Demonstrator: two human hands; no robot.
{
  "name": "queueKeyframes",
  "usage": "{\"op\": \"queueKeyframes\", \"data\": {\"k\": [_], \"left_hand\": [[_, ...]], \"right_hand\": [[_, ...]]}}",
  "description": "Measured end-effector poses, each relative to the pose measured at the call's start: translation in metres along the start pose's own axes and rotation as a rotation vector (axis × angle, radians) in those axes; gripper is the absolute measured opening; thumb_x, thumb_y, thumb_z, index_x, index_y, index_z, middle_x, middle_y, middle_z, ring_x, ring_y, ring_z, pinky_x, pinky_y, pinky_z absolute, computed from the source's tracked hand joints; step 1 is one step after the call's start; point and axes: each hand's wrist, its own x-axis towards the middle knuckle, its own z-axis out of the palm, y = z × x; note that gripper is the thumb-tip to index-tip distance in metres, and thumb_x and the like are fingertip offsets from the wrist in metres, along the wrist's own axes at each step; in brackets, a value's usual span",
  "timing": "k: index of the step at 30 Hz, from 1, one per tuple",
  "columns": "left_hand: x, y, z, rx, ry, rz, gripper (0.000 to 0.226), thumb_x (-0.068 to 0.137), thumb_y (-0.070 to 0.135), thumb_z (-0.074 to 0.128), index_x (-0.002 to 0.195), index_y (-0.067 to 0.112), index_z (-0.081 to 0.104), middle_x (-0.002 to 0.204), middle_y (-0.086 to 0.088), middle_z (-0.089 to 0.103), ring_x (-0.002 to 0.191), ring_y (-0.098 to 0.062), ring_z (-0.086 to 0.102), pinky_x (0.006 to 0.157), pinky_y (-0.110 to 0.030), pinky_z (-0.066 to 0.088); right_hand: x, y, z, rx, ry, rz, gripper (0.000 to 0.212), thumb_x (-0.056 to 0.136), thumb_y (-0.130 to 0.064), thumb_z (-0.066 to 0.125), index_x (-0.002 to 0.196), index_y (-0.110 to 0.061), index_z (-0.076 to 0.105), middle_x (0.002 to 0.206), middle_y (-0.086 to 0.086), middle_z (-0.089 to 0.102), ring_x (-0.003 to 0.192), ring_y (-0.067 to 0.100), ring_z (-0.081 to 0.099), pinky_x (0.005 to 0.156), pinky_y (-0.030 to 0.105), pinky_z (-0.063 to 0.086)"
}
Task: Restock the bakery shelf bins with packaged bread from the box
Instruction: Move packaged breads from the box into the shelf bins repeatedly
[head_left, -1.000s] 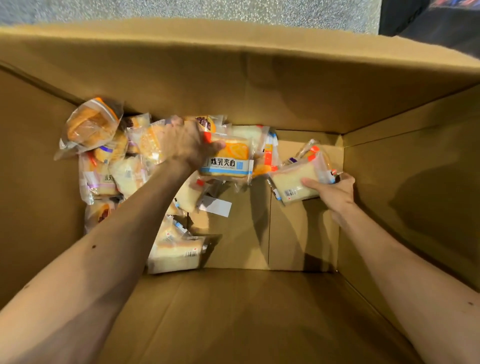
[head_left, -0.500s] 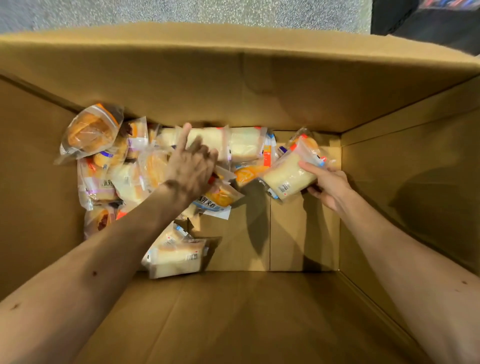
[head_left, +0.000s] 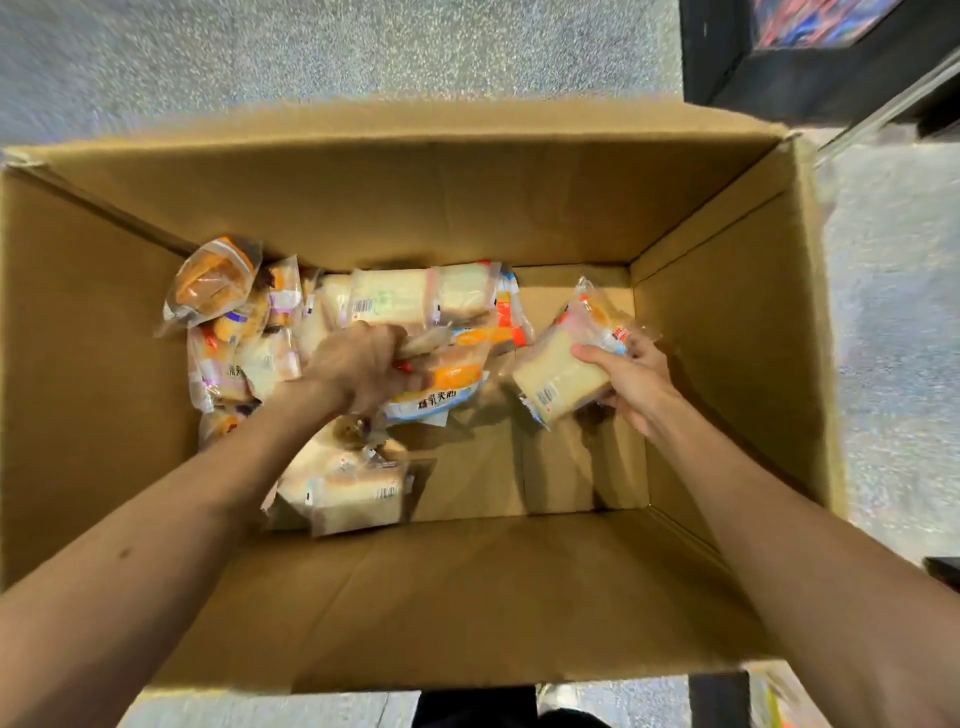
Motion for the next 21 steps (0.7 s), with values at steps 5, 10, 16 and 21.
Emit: {"op": "queueKeyframes", "data": {"k": [5, 10, 16, 21], "left_hand": [[-0.072, 0.033, -0.025, -0.868, 0.058, 0.025, 0.032, 0.082, 0.033, 0.079, 0.088, 0.005, 0.068, 0.076, -0.002, 0.071, 0.072, -0.01, 0.063, 0.068, -0.024, 0.046], [-0.146, 0.096, -0.056, -1.094, 0.094, 0.153, 0.023, 0.086, 0.029, 0.07, 0.101, 0.011, 0.071, 0.094, 0.001, 0.077, 0.084, -0.01, 0.071, 0.074, -0.021, 0.052], [-0.247, 0.205, -0.058, -1.184, 0.016, 0.328, 0.028, 0.088, 0.032, 0.07, 0.099, 0.006, 0.07, 0.083, -0.009, 0.076, 0.062, -0.017, 0.071, 0.054, -0.026, 0.058], [-0.346, 0.31, -0.015, -1.108, 0.076, 0.56, 0.041, 0.083, 0.039, 0.077, 0.114, 0.014, 0.069, 0.096, -0.005, 0.077, 0.085, -0.021, 0.074, 0.074, -0.035, 0.058]], "right_hand": [[-0.075, 0.0, -0.029, 0.109, -0.083, 0.022, 0.065, 0.077, -0.007, 0.082, 0.131, -0.02, 0.05, 0.121, 0.007, 0.066, 0.103, 0.023, 0.067, 0.08, 0.045, 0.06], [-0.162, 0.002, -0.065, 0.219, -0.189, -0.081, 0.076, 0.069, -0.014, 0.088, 0.135, -0.022, 0.052, 0.118, 0.008, 0.071, 0.102, 0.028, 0.072, 0.08, 0.052, 0.06], [-0.289, 0.02, -0.14, 0.448, -0.269, -0.343, 0.044, 0.062, -0.012, 0.089, 0.103, -0.014, 0.074, 0.109, 0.015, 0.074, 0.095, 0.03, 0.071, 0.086, 0.048, 0.054], [-0.403, 0.085, -0.235, 0.638, -0.165, -0.462, 0.068, 0.071, -0.016, 0.076, 0.135, -0.009, 0.056, 0.106, 0.01, 0.075, 0.082, 0.021, 0.073, 0.065, 0.042, 0.062]]}}
